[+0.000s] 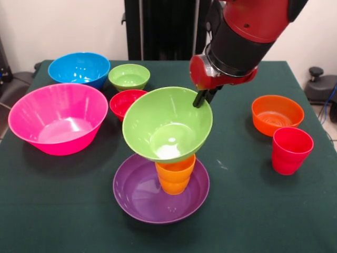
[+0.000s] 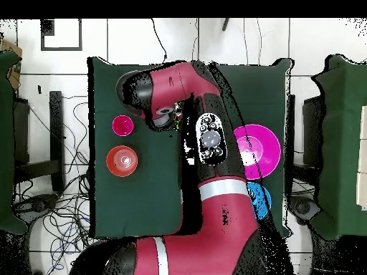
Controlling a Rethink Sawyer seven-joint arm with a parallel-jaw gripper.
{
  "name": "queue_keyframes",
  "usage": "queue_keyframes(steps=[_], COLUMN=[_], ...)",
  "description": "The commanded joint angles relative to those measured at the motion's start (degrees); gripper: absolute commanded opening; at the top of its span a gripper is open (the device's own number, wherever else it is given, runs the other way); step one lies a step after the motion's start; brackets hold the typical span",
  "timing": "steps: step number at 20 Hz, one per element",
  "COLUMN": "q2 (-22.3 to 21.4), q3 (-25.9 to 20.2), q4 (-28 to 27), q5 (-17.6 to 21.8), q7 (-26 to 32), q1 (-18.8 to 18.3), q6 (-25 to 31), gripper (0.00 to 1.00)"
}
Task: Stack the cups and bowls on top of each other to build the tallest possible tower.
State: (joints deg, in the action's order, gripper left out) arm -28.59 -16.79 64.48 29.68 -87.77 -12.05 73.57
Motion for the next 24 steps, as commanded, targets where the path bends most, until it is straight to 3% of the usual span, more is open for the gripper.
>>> queue_keyframes(steps=[1,15,24], q2=[1.5,6.8,7.0], q3=[1.6,2.8,3.2], q4=[-0.5,-6.0,-5.9], q5=[0.8,1.1,-0.1], q7=[-8.7,-8.3,-7.6], q1=[0.8,2.1,2.5], q6=[-5.3,-7.8,-8.7], gripper=[0.0,0.0,0.0])
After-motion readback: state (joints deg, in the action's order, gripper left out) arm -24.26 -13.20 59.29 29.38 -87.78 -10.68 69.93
